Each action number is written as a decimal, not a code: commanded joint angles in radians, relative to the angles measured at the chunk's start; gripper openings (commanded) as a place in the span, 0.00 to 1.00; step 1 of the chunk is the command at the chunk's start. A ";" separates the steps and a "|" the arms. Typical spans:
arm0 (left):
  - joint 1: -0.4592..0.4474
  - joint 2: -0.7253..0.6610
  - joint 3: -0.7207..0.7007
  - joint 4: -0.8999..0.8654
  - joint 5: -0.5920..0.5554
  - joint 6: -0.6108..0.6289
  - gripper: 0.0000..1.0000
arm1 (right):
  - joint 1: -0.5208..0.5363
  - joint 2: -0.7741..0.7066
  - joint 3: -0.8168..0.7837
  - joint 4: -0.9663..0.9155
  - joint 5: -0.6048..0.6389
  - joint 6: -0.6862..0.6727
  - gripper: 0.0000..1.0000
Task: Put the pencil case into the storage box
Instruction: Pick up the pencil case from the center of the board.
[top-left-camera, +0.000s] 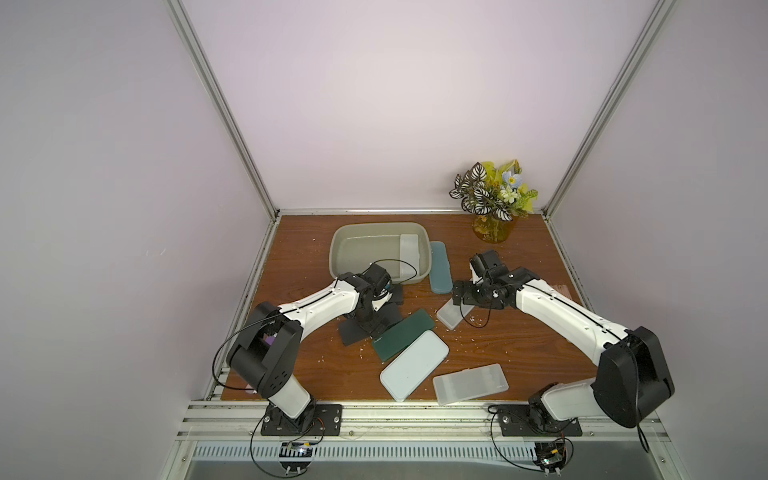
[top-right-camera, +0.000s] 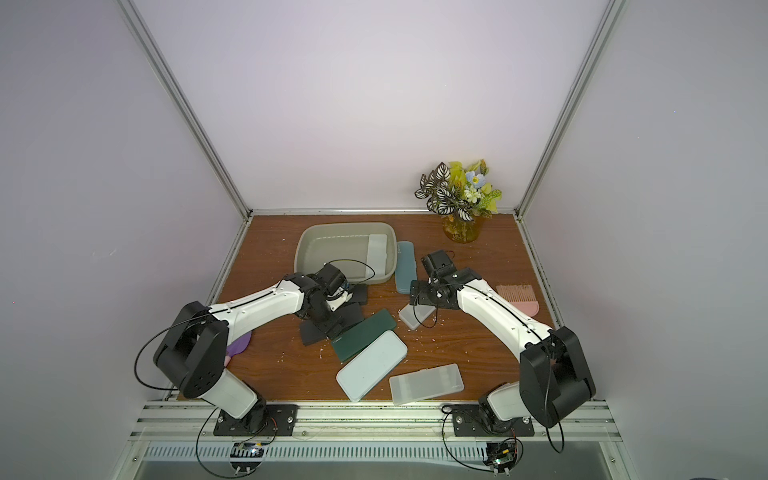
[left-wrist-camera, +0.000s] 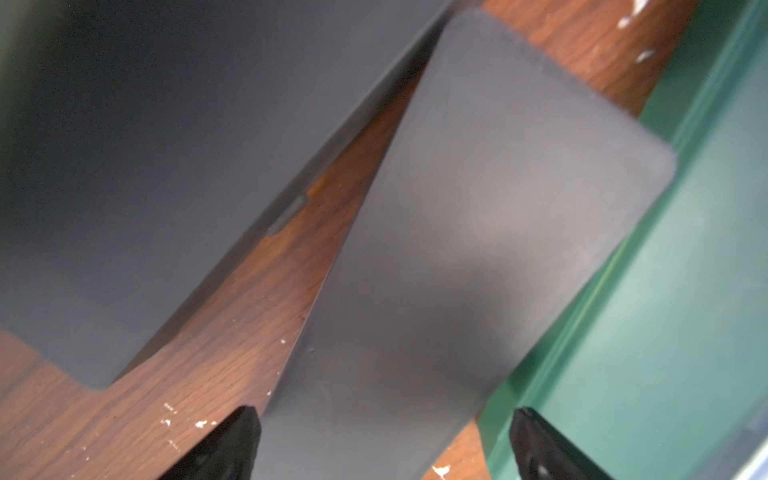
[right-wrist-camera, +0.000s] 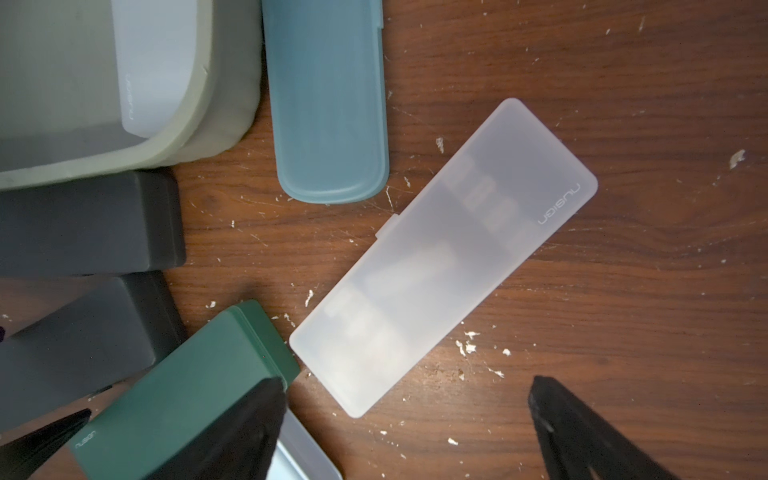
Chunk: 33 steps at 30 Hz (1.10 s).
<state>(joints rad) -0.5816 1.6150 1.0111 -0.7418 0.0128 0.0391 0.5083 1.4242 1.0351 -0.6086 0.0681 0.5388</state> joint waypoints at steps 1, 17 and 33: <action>0.012 0.019 0.024 -0.023 -0.029 0.046 0.95 | -0.004 -0.005 -0.004 0.009 -0.013 -0.009 0.99; 0.016 0.065 -0.008 -0.001 0.035 0.053 0.89 | -0.004 0.010 -0.024 0.029 -0.022 -0.008 0.99; -0.026 0.081 -0.023 0.010 0.064 0.015 0.89 | -0.004 0.010 -0.038 0.041 -0.031 -0.008 0.99</action>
<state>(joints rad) -0.5964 1.6775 0.9920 -0.7155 0.0658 0.0677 0.5083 1.4311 1.0000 -0.5724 0.0456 0.5385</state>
